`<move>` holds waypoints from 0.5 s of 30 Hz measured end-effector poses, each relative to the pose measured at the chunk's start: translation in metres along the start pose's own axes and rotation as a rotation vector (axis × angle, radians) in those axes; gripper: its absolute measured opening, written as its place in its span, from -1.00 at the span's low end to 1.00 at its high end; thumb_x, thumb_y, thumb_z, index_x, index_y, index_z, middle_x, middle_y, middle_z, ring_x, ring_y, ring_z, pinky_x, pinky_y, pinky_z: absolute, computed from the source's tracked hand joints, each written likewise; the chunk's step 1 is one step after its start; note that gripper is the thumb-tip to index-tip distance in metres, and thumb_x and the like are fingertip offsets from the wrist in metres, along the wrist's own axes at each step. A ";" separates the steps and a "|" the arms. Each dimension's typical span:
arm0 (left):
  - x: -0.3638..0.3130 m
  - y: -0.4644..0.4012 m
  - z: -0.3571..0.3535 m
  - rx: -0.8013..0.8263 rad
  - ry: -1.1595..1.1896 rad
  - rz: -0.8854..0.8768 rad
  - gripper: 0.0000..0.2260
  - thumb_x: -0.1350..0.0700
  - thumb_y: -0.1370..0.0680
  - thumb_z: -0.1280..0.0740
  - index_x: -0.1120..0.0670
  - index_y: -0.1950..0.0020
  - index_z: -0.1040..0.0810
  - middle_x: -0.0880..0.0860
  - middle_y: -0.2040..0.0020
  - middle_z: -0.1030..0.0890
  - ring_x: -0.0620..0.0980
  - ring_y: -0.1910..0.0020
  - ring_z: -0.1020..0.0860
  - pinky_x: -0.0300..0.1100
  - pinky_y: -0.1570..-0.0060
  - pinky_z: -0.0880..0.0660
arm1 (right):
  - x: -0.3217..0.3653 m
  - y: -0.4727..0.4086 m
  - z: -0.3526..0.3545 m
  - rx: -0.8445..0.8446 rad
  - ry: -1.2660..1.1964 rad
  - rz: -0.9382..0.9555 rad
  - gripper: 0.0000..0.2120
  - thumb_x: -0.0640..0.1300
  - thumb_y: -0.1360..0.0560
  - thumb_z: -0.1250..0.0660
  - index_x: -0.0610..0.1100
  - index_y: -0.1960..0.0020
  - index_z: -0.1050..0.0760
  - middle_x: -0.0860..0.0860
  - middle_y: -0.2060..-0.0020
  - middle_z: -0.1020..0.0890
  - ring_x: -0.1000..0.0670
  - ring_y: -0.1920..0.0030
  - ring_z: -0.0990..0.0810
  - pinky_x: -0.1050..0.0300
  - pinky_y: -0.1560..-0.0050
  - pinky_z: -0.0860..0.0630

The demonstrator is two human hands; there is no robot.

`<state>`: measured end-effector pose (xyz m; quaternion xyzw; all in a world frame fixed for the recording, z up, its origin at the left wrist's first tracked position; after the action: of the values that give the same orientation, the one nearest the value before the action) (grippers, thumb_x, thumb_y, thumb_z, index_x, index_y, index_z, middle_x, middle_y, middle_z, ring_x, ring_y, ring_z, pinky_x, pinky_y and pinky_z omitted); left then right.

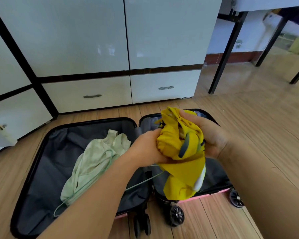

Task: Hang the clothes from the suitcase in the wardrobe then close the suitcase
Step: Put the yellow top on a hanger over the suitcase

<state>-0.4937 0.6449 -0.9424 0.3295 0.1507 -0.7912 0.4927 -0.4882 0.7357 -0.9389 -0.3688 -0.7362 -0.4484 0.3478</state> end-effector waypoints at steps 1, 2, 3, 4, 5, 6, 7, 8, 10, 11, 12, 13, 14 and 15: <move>0.009 0.001 -0.002 0.022 -0.128 0.055 -0.74 0.08 -0.51 -0.37 0.09 -0.18 -0.50 0.01 -0.09 -0.58 -0.04 -0.07 -0.54 -0.17 -0.08 -0.48 | 0.002 0.003 -0.003 0.042 -0.011 0.028 -0.62 0.12 -0.21 -0.39 -0.11 0.13 -0.70 -0.15 0.07 -0.70 -0.09 0.15 -0.70 -0.01 0.12 -0.65; 0.019 0.002 -0.001 0.002 -0.134 0.120 -0.84 0.14 -0.56 -0.30 0.14 -0.11 -0.52 0.09 -0.07 -0.59 0.03 -0.07 -0.54 -0.09 -0.10 -0.48 | 0.005 0.005 -0.001 0.055 -0.017 0.063 -0.63 0.12 -0.13 -0.44 -0.09 0.19 -0.71 -0.14 0.06 -0.70 -0.07 0.18 -0.71 0.02 0.19 -0.66; 0.031 0.004 0.006 -0.061 -0.009 0.209 -0.91 0.20 -0.57 -0.26 0.13 -0.03 -0.54 0.12 -0.02 -0.59 0.05 -0.02 -0.56 -0.05 -0.07 -0.50 | 0.008 0.007 0.006 0.047 -0.009 0.096 -0.60 0.10 -0.10 -0.50 -0.09 0.14 -0.71 -0.15 0.02 -0.69 -0.08 0.15 -0.71 0.02 0.17 -0.65; 0.044 0.008 0.012 -0.140 0.268 0.311 -0.92 0.24 -0.56 -0.26 0.10 0.06 -0.53 0.13 0.04 -0.60 0.06 0.05 -0.58 -0.03 -0.02 -0.54 | 0.010 0.007 0.016 0.014 0.063 0.113 -0.54 0.06 -0.11 -0.55 -0.10 0.04 -0.68 -0.16 -0.03 -0.67 -0.12 0.08 -0.70 -0.02 0.09 -0.65; 0.052 0.012 0.016 -0.192 0.567 0.381 -0.90 0.26 -0.56 -0.27 0.09 0.08 -0.53 0.15 0.07 -0.62 0.07 0.09 -0.60 0.01 0.03 -0.57 | 0.009 0.006 0.032 -0.062 0.208 0.116 -0.53 -0.01 -0.15 -0.57 -0.12 -0.03 -0.64 -0.15 -0.02 -0.68 -0.14 0.04 -0.68 -0.04 0.03 -0.63; 0.056 0.015 0.019 -0.235 0.864 0.404 -0.91 0.26 -0.56 -0.27 0.11 0.03 -0.55 0.16 0.06 -0.64 0.09 0.10 -0.61 0.04 0.09 -0.59 | 0.010 0.005 0.049 -0.206 0.443 0.119 -0.62 -0.06 -0.21 -0.58 -0.12 0.02 -0.61 -0.12 0.07 -0.69 -0.12 0.09 -0.67 0.03 0.07 -0.61; 0.055 0.013 0.022 -0.247 1.106 0.389 -0.88 0.23 -0.57 -0.27 0.12 -0.06 -0.56 0.15 0.04 -0.65 0.10 0.10 -0.62 0.06 0.12 -0.59 | 0.014 0.007 0.068 -0.394 0.724 0.125 -0.79 -0.09 -0.29 -0.55 -0.11 0.17 -0.56 -0.07 0.26 -0.64 -0.06 0.22 -0.61 0.15 0.20 -0.53; 0.051 0.011 0.026 -0.239 1.279 0.350 -0.84 0.20 -0.59 -0.24 0.12 -0.11 -0.56 0.15 0.01 -0.66 0.11 0.08 -0.63 0.08 0.14 -0.59 | 0.019 0.010 0.083 -0.570 0.953 0.129 -0.76 -0.07 -0.35 -0.46 -0.10 0.35 -0.44 -0.03 0.44 -0.51 0.00 0.36 -0.48 0.20 0.35 -0.38; 0.036 0.007 0.031 -0.209 1.498 0.256 -0.77 0.14 -0.62 -0.16 0.16 -0.17 -0.54 0.18 -0.07 -0.64 0.16 0.00 -0.63 0.14 0.09 -0.59 | 0.019 0.011 0.094 -0.756 1.103 0.100 -0.64 -0.06 -0.40 -0.32 -0.11 0.47 -0.25 -0.02 0.54 -0.34 0.00 0.47 -0.33 0.18 0.44 -0.23; 0.029 0.004 0.031 -0.184 1.557 0.211 -0.72 0.12 -0.62 -0.13 0.19 -0.21 -0.52 0.21 -0.13 -0.62 0.19 -0.07 -0.60 0.18 0.01 -0.56 | 0.012 0.008 0.094 -0.748 1.057 0.055 -0.67 -0.06 -0.45 -0.29 -0.13 0.43 -0.31 -0.05 0.49 -0.41 -0.04 0.43 -0.40 0.17 0.42 -0.34; 0.022 0.002 0.029 -0.155 1.599 0.166 -0.68 0.11 -0.61 -0.12 0.21 -0.26 -0.49 0.23 -0.19 -0.58 0.22 -0.16 -0.57 0.20 -0.06 -0.53 | -0.003 0.006 0.095 -0.712 0.818 -0.028 -0.72 -0.03 -0.49 -0.27 -0.16 0.32 -0.42 -0.11 0.37 -0.52 -0.08 0.33 -0.51 0.15 0.36 -0.47; 0.018 0.000 0.028 -0.139 1.626 0.121 -0.65 0.10 -0.60 -0.11 0.22 -0.30 -0.46 0.24 -0.24 -0.55 0.22 -0.22 -0.53 0.19 -0.12 -0.50 | -0.026 0.007 0.086 -0.633 0.537 -0.174 -0.72 0.04 -0.52 -0.26 -0.17 0.15 -0.49 -0.14 0.23 -0.59 -0.11 0.24 -0.57 0.13 0.33 -0.55; 0.012 0.001 0.025 -0.114 1.651 0.072 -0.64 0.09 -0.58 -0.12 0.20 -0.31 -0.45 0.23 -0.26 -0.54 0.21 -0.24 -0.51 0.17 -0.15 -0.49 | -0.048 0.007 0.068 -0.513 0.273 -0.282 -0.67 0.12 -0.54 -0.24 -0.16 0.02 -0.51 -0.14 0.14 -0.61 -0.11 0.20 -0.59 0.13 0.36 -0.57; 0.006 0.001 0.022 -0.083 1.664 0.028 -0.64 0.09 -0.55 -0.15 0.19 -0.29 -0.49 0.21 -0.26 -0.55 0.19 -0.23 -0.53 0.14 -0.14 -0.51 | -0.057 0.004 0.051 -0.388 0.116 -0.312 -0.66 0.14 -0.56 -0.20 -0.13 -0.06 -0.51 -0.12 0.11 -0.62 -0.09 0.21 -0.60 0.13 0.37 -0.57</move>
<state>-0.5026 0.6278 -0.9297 0.7900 0.4904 -0.2771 0.2419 -0.4663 0.7702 -1.0032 -0.2840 -0.6632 -0.6500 0.2387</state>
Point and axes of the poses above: each hand's wrist, its own y-axis away from the middle knuckle, its own z-axis out of the back of the hand, x = y × z, the point moved 10 cm from there along -y, towards the middle knuckle
